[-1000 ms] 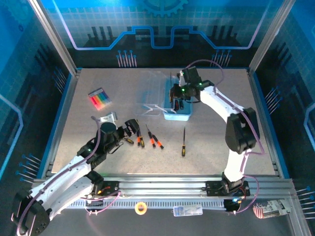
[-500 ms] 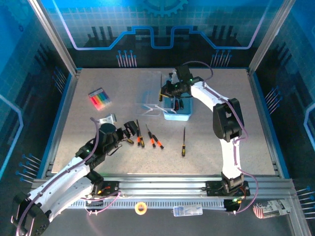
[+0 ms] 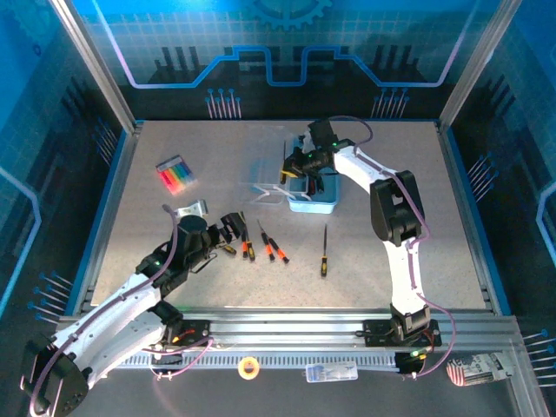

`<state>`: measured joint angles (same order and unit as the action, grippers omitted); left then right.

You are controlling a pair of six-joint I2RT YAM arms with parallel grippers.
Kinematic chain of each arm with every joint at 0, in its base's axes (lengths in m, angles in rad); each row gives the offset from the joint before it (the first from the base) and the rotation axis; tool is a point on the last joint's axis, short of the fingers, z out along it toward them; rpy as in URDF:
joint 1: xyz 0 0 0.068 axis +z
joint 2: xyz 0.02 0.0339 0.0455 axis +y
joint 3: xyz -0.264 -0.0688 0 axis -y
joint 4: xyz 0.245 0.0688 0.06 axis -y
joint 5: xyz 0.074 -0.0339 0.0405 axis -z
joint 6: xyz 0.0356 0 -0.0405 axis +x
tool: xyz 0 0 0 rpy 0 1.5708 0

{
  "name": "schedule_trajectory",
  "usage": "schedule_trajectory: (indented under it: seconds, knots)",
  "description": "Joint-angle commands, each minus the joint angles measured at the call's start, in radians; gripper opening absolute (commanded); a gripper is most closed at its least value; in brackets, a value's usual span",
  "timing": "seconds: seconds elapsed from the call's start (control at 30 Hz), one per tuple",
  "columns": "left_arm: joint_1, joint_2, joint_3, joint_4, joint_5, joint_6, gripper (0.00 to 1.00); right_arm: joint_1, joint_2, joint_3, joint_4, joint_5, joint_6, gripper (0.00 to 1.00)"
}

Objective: Pack the tool kit

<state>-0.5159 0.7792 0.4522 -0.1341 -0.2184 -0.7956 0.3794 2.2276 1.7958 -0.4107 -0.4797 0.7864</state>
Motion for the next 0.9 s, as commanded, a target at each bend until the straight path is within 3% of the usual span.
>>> schedule_trajectory:
  seconds: [0.0, 0.07, 0.3, 0.6, 0.87]
  knots:
    - [0.006, 0.004, 0.029, -0.001, 0.012, -0.005, 0.99, -0.008, 0.015, 0.031, -0.002, -0.022, 0.012, 0.15]
    - [0.005, 0.007, 0.027, -0.001, 0.01, -0.007, 0.99, -0.008, 0.014, 0.034, -0.003, -0.026, 0.013, 0.24]
    - [0.005, 0.033, 0.032, 0.01, 0.02, -0.011, 0.99, -0.008, -0.022, 0.023, -0.001, -0.032, 0.009, 0.3]
    - [0.006, 0.045, 0.03, 0.023, 0.022, -0.016, 0.99, -0.029, -0.103, -0.062, 0.106, -0.086, 0.059, 0.3]
    - [0.007, 0.067, 0.029, 0.037, 0.027, -0.022, 0.99, -0.048, -0.209, -0.144, 0.109, -0.029, 0.036, 0.29]
